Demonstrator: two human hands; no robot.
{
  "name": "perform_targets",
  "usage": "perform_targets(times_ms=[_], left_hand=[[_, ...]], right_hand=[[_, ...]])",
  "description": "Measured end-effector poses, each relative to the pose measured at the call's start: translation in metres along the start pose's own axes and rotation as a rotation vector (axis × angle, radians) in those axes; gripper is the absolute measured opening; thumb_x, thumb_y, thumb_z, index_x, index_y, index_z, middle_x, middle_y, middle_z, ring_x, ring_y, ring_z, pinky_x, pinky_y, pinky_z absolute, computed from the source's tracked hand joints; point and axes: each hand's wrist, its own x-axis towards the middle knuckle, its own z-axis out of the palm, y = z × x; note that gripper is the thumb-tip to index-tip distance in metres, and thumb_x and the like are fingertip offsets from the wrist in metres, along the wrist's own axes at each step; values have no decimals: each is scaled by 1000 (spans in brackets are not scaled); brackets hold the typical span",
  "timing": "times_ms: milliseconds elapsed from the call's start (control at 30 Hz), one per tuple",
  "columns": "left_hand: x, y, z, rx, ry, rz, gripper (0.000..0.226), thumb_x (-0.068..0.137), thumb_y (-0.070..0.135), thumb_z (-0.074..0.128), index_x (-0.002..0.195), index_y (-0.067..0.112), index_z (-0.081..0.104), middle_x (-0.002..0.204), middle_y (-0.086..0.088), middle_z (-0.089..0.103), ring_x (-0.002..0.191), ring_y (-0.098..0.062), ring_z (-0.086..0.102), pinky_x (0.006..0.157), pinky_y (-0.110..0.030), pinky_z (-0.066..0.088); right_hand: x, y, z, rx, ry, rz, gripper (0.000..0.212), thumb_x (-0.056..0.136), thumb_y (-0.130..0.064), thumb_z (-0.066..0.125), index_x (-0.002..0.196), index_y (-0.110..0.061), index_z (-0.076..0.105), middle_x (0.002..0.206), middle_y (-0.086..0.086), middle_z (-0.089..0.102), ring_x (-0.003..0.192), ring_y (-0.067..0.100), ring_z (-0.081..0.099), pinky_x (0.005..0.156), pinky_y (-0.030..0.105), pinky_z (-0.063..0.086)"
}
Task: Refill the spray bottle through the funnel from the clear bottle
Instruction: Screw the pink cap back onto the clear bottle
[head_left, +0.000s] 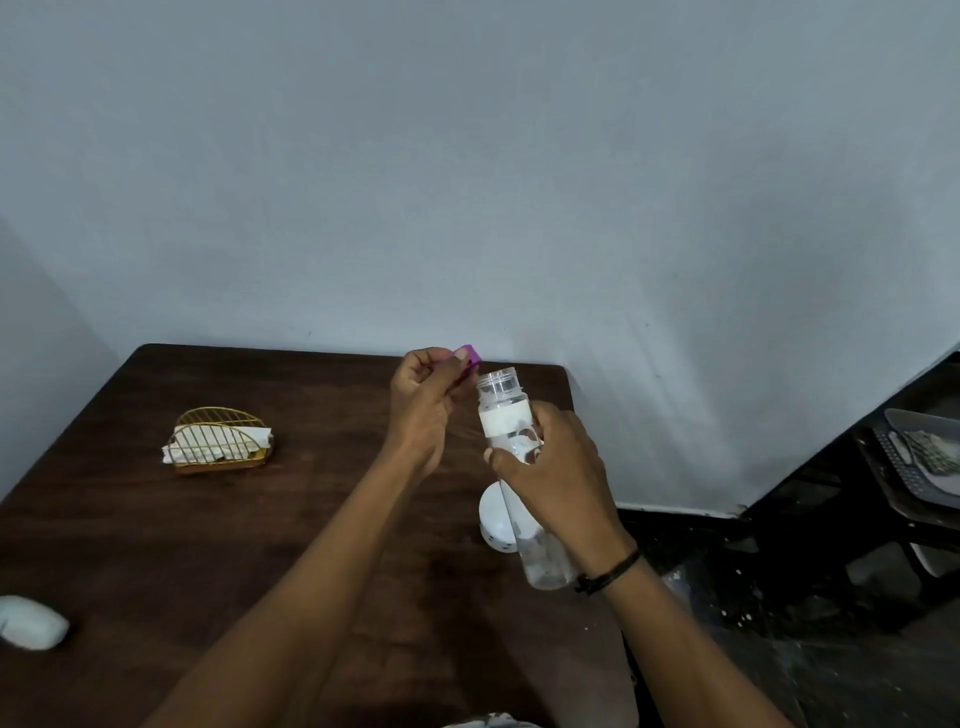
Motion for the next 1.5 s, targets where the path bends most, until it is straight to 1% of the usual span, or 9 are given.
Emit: perform_targets(times_ms=[200, 467, 700, 833, 967, 1100, 1200, 1333, 1500], left_hand=[[-4, 18, 10, 132, -51, 92, 34, 67, 30, 84, 88, 15, 62, 91, -10, 64, 87, -23, 61, 76, -36, 52], [-6, 45, 17, 419, -208, 250, 32, 72, 24, 81, 99, 13, 66, 102, -8, 69, 90, -22, 67, 81, -36, 58], [5, 82, 11, 649, -509, 300, 23, 91, 5, 63, 113, 11, 66, 112, -1, 69, 101, -6, 65, 83, -19, 51], [6, 87, 12, 577, -617, 256, 32, 94, 16, 56, 124, 5, 61, 127, -13, 64, 117, -22, 61, 95, -29, 50], [-4, 74, 31, 557, -373, 367, 32, 81, 41, 67, 111, 29, 68, 125, -8, 62, 109, -13, 63, 90, -31, 52], [-9, 64, 36, 350, -281, 299, 31, 90, 25, 61, 120, 24, 62, 110, 2, 69, 97, -14, 67, 81, -29, 55], [-6, 60, 33, 297, -237, 260, 28, 101, 19, 47, 128, 21, 54, 116, -6, 68, 101, -21, 66, 86, -35, 56], [-4, 57, 31, 374, 39, 319, 17, 96, 33, 55, 111, 24, 57, 110, -5, 63, 98, -18, 63, 80, -39, 53], [-14, 59, 30, 485, -54, 349, 40, 79, 44, 73, 107, 17, 65, 101, -1, 71, 93, -19, 70, 79, -34, 58]], right_hand=[[11, -19, 6, 121, -1, -46, 40, 77, -45, 75, 112, -34, 56, 100, -9, 54, 80, 0, 55, 60, 15, 38], [22, -32, 16, 218, 106, -122, 42, 78, -43, 77, 113, -28, 60, 100, -6, 60, 88, 4, 60, 73, 25, 53], [33, -35, 4, 357, 26, -239, 30, 81, -28, 79, 107, -23, 64, 91, -6, 61, 84, 4, 60, 70, 12, 47], [37, -36, 8, 406, 58, -238, 36, 82, -29, 79, 113, -26, 63, 100, -3, 64, 91, 6, 63, 76, 20, 54], [43, -39, 13, 455, 131, -223, 43, 81, -33, 79, 119, -28, 61, 109, -2, 66, 97, 8, 65, 82, 30, 56], [46, -40, 16, 501, 119, -214, 48, 79, -36, 79, 122, -27, 60, 111, -2, 67, 97, 12, 68, 82, 38, 58], [47, -37, 19, 518, 102, -219, 53, 78, -39, 79, 125, -26, 59, 114, 0, 67, 100, 14, 68, 85, 41, 58], [48, -39, 26, 533, 117, -216, 55, 76, -38, 80, 126, -27, 59, 116, -1, 66, 103, 14, 67, 86, 40, 58], [48, -48, 28, 538, 130, -208, 53, 78, -19, 81, 126, -23, 60, 113, -4, 62, 98, 7, 65, 84, 29, 58]])
